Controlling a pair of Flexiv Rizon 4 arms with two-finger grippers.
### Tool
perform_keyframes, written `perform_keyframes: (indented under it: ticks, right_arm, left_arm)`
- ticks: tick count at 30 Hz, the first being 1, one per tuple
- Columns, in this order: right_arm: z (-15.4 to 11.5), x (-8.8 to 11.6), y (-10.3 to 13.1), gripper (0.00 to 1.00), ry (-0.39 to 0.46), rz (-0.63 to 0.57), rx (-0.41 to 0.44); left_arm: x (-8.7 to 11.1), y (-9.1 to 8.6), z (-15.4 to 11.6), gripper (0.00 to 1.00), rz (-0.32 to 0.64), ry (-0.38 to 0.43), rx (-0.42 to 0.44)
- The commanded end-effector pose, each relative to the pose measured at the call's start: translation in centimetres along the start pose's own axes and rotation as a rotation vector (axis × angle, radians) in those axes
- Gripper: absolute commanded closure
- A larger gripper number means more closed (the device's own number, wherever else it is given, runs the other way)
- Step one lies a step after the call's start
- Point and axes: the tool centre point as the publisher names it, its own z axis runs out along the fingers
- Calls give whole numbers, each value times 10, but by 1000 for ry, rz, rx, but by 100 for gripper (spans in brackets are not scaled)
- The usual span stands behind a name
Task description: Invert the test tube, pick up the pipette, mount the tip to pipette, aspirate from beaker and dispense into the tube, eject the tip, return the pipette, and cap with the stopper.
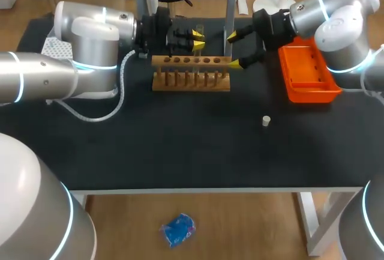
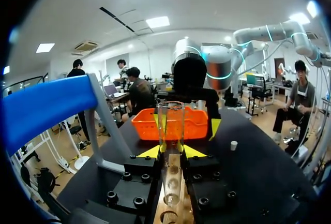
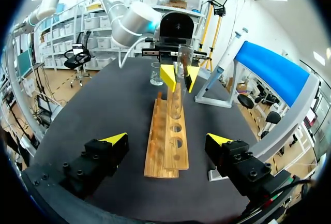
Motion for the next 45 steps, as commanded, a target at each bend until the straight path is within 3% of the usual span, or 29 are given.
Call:
perform_keyframes:
  ticks: [1,23,25,35,45]
  right_arm:
    - [0,-1,-1,0,2,-1,0]
    - [0,-1,-1,0,2,-1,0]
    - [0,-1,-1,0,2,-1,0]
    - [0,-1,-1,0,2,-1,0]
    - [0,-1,-1,0,2,-1,0]
  left_arm:
    - [-1,4,1,100,2,0,9]
    - [1,13,1,100,-5,-20,21]
    - [0,13,0,0,-6,-34,28]
    - [-2,3,-13,0,10,-63,7]
    - [-2,-2,-54,0,-37,-171,-58]
